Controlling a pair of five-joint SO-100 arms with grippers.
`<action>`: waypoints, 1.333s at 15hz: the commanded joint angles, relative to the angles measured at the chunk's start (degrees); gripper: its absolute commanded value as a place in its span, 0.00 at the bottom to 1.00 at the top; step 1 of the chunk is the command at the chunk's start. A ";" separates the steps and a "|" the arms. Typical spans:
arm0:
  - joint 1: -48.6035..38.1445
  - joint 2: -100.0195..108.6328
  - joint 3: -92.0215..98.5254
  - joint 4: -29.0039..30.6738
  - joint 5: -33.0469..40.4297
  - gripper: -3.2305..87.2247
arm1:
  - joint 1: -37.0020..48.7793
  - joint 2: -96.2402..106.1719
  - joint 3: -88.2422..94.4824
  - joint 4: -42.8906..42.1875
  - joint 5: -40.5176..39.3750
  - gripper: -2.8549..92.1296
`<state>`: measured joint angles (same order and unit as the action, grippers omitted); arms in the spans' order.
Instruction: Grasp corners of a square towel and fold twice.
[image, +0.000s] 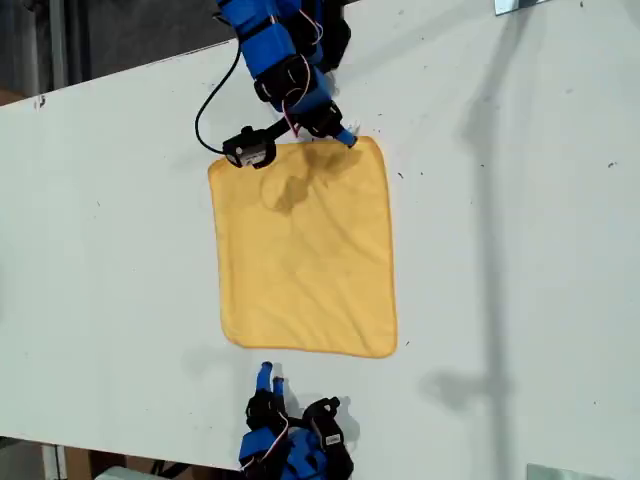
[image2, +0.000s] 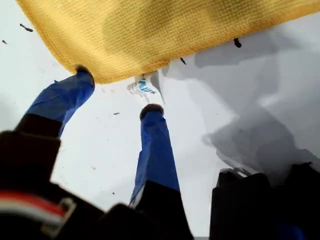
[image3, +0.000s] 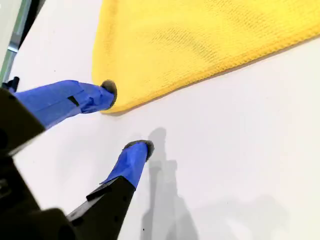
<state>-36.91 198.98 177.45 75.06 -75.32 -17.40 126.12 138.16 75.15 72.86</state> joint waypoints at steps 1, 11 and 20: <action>0.70 0.26 0.09 -0.62 -0.79 0.24 | -3.69 -0.62 -3.16 -3.34 2.29 0.28; 1.58 0.26 0.09 -0.44 -0.88 0.23 | -2.46 -39.29 -21.45 -12.04 -0.70 0.23; 35.33 -95.19 -63.28 -0.97 -20.83 0.25 | -2.37 -37.71 -21.71 -11.78 -1.32 0.03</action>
<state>-8.09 145.02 140.45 70.49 -92.02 -20.30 86.75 118.12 62.84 72.07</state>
